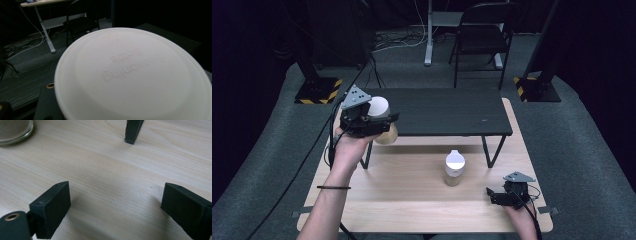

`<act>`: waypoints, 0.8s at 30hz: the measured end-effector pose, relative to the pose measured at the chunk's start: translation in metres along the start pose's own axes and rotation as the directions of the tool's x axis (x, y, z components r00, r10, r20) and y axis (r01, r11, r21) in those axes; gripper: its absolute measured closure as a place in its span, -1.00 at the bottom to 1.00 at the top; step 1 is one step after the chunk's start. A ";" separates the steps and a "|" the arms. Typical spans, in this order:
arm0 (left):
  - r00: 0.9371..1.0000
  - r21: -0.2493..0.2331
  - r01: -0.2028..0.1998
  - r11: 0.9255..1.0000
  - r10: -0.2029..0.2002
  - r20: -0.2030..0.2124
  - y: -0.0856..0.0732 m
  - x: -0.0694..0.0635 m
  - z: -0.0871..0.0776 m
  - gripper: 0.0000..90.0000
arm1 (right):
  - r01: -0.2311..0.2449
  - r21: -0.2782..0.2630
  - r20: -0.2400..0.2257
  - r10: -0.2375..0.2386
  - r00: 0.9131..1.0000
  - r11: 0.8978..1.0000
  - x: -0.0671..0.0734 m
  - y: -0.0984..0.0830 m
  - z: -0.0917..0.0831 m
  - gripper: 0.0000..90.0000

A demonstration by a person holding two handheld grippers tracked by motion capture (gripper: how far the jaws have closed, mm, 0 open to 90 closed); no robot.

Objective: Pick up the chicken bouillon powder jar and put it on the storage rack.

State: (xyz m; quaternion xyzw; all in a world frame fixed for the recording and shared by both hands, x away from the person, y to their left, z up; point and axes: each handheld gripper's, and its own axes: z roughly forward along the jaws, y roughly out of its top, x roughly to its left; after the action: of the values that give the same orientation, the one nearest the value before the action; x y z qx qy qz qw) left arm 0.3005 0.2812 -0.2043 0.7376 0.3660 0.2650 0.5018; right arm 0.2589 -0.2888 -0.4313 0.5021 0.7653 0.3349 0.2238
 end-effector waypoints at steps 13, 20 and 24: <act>0.996 0.028 0.030 0.999 -0.027 -0.089 0.016 0.000 0.035 -0.21 | 0.002 0.000 -0.001 -0.002 1.000 1.000 0.000 0.000 0.000 -0.83; 0.993 0.040 0.047 0.998 -0.042 -0.114 0.021 0.000 0.046 -0.21 | 0.003 0.000 -0.002 -0.003 1.000 1.000 -0.001 0.000 0.000 -0.83; 0.991 0.053 0.054 0.997 -0.048 -0.124 0.022 0.000 0.052 -0.21 | 0.003 0.000 -0.003 -0.003 1.000 1.000 -0.001 0.000 0.000 -0.83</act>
State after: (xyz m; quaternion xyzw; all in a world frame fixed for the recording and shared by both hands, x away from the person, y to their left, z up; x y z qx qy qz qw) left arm 0.3459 0.2484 -0.2021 0.7242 0.4221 0.2864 0.4642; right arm 0.2595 -0.2893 -0.4313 0.5004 0.7665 0.3352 0.2230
